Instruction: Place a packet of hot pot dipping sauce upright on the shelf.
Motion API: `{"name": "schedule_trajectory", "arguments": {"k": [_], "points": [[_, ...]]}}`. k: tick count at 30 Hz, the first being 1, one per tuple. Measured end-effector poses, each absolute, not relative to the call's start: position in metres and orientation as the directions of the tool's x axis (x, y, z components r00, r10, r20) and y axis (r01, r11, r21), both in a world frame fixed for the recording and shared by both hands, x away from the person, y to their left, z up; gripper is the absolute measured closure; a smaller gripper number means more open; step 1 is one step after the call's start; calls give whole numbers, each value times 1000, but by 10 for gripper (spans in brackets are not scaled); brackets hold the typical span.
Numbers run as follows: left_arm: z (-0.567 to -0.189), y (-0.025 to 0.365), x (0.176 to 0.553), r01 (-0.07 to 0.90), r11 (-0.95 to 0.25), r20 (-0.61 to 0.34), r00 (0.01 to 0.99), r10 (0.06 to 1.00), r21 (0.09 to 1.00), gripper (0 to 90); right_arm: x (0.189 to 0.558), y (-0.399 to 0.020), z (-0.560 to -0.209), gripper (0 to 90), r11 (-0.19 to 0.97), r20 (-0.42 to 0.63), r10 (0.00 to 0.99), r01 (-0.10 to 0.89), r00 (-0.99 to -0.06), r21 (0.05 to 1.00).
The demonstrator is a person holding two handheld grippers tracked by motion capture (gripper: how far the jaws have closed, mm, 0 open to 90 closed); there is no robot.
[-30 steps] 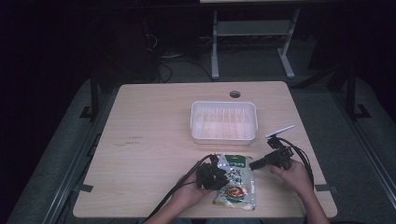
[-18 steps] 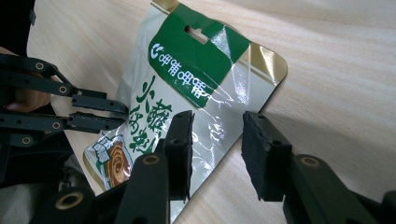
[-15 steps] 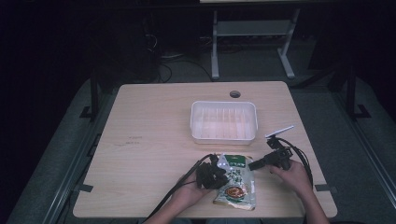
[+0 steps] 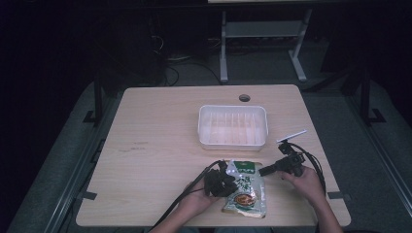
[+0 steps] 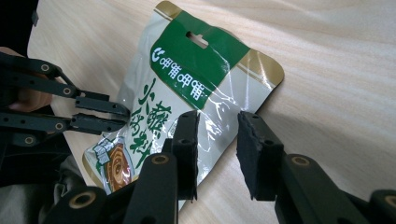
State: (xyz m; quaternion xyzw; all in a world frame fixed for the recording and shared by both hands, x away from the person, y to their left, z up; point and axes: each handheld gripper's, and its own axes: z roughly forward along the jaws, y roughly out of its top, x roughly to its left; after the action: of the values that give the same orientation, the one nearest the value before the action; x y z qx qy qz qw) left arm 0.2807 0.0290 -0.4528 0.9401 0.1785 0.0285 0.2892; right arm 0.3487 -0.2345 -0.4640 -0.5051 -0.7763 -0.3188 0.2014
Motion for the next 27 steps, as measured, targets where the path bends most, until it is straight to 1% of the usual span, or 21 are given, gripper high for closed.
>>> {"name": "schedule_trajectory", "arguments": {"k": [3, 9, 14, 18, 22, 24, 25, 26, 27], "points": [[-453, 29, 280, 317, -770, -47, 935, 351, 554, 827, 351, -231, -466, 677, 288, 620, 672, 914, -405, 285], [-453, 29, 280, 313, -773, -42, 936, 349, 552, 828, 355, -233, -469, 671, 253, 648, 660, 925, -380, 284], [-453, 29, 281, 313, -771, -45, 936, 348, 554, 830, 355, -239, -469, 711, 232, 681, 628, 926, -376, 298], [-453, 29, 281, 315, -769, -47, 936, 350, 557, 830, 355, -238, -469, 717, 239, 673, 634, 924, -382, 299], [-453, 29, 281, 312, -770, -44, 937, 347, 556, 829, 355, -241, -468, 744, 232, 678, 627, 923, -382, 306], [-453, 29, 281, 309, -771, -29, 935, 354, 556, 752, 355, -240, -469, 743, 236, 677, 631, 925, -380, 298], [-452, 30, 282, 309, -774, -17, 933, 361, 553, 752, 355, -240, -469, 740, 244, 672, 637, 926, -377, 289], [-451, 31, 283, 322, -769, -30, 929, 368, 552, 702, 355, -238, -469, 738, 256, 663, 648, 926, -376, 276], [-450, 35, 286, 334, -763, -33, 924, 381, 553, 682, 354, -239, -469, 723, 261, 673, 641, 929, -370, 262]]}}
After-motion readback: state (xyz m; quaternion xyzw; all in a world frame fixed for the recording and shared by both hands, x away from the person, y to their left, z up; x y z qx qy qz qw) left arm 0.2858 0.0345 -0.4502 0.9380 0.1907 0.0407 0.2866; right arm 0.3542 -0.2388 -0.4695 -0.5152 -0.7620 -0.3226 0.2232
